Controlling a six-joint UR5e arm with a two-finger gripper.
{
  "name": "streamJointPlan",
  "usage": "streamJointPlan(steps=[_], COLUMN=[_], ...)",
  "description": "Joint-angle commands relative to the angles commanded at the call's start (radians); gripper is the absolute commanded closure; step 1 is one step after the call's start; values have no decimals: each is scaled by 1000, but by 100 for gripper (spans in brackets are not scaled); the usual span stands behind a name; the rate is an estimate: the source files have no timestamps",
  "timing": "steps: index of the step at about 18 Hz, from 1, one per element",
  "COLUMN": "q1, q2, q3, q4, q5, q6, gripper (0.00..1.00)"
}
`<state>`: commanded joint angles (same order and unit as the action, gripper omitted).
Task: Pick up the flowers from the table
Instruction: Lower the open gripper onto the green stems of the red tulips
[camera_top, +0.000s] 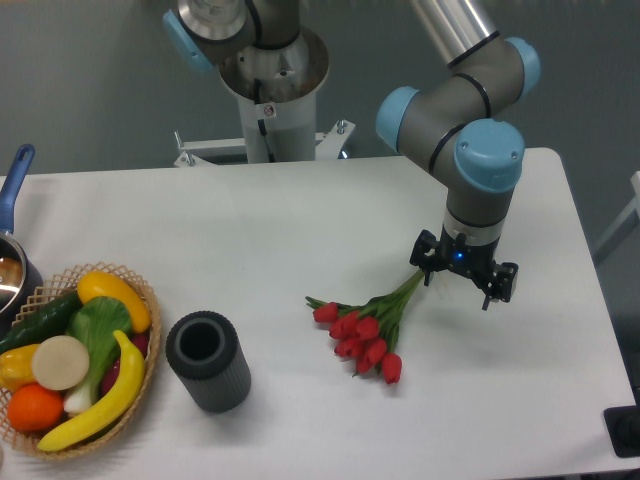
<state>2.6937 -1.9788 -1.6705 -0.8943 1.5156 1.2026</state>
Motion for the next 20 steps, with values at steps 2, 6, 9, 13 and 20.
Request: streamJointPlan(steps=[2, 6, 9, 13, 20], q1=[0, 0, 2, -6, -37], q2=[-2, 3, 5, -3, -11], q3=[-5, -35, -93, -110, -143], q4=[0, 29, 69, 71, 61], q5=[0, -2, -2, -2, -2], q6=[2, 2, 0, 2, 0], gripper=[0, 0, 0, 0, 0])
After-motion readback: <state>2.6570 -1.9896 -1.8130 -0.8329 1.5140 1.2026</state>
